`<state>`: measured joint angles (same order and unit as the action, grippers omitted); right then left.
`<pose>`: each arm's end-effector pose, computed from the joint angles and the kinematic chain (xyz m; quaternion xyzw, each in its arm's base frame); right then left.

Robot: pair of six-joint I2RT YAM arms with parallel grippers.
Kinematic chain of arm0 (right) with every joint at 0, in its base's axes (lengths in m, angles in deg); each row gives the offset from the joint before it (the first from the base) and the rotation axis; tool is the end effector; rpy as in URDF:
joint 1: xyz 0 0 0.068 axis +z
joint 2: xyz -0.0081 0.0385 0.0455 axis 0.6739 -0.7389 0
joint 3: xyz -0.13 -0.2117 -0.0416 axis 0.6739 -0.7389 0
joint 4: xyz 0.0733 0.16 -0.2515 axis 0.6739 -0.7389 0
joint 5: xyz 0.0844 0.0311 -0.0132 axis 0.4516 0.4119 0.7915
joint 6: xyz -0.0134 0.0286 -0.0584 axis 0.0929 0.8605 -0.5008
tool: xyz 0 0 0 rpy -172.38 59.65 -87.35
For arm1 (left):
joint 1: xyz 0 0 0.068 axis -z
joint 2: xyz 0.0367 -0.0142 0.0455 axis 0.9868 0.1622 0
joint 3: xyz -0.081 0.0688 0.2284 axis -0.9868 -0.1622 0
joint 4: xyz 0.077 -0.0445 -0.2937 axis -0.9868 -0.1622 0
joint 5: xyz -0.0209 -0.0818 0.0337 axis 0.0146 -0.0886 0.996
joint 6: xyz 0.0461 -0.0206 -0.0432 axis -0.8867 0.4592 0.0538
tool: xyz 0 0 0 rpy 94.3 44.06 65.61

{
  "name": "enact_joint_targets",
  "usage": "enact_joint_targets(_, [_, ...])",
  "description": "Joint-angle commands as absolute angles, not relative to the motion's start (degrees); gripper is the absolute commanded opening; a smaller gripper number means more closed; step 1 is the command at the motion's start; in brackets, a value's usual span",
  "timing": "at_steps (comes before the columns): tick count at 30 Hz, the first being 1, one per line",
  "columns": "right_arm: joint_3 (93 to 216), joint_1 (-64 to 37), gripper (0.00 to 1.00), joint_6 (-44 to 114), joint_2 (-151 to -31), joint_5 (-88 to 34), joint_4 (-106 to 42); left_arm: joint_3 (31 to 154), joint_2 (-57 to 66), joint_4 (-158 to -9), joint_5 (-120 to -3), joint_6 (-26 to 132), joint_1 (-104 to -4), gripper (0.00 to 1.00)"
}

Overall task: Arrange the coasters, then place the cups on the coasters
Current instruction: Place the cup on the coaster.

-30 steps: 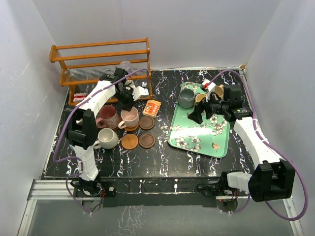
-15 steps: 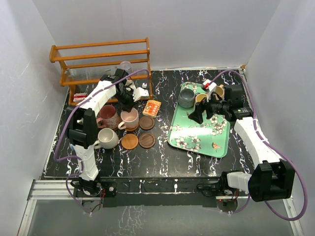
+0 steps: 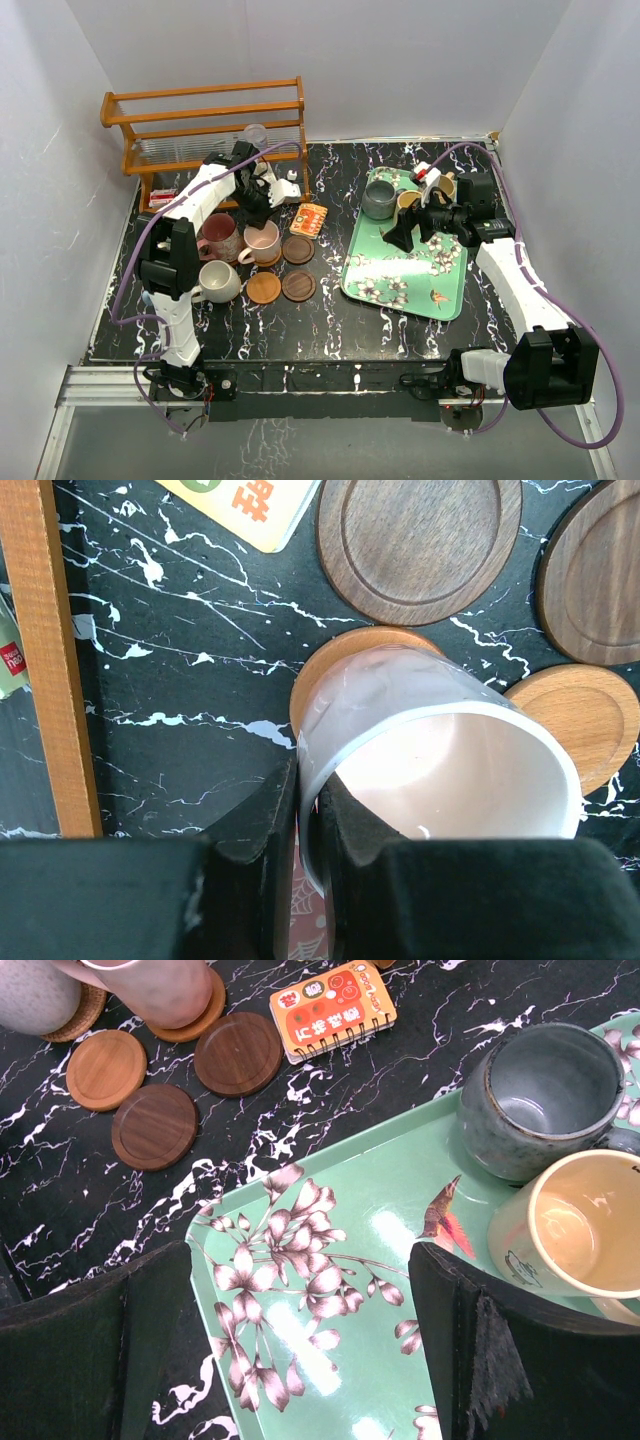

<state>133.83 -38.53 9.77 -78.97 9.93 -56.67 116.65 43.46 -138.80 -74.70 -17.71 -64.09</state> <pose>0.3150 0.0584 0.2568 -0.3221 0.7883 0.2921 0.4353 0.4317 -0.1487 0.1880 0.6210 0.7440 -0.1114 0.2201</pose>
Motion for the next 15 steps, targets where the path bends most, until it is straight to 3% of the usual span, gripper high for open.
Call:
enact_joint_targets(1, [133.6,-38.9,0.90,9.0,-79.0,11.1,-55.2,117.3,42.8,-141.2,-77.7,-18.6,-64.6,0.00])
enact_joint_targets(15, [133.6,-39.3,0.91,8.9,-79.0,11.5,-55.3,117.9,43.8,-141.5,-77.8,-18.5,-64.6,0.00])
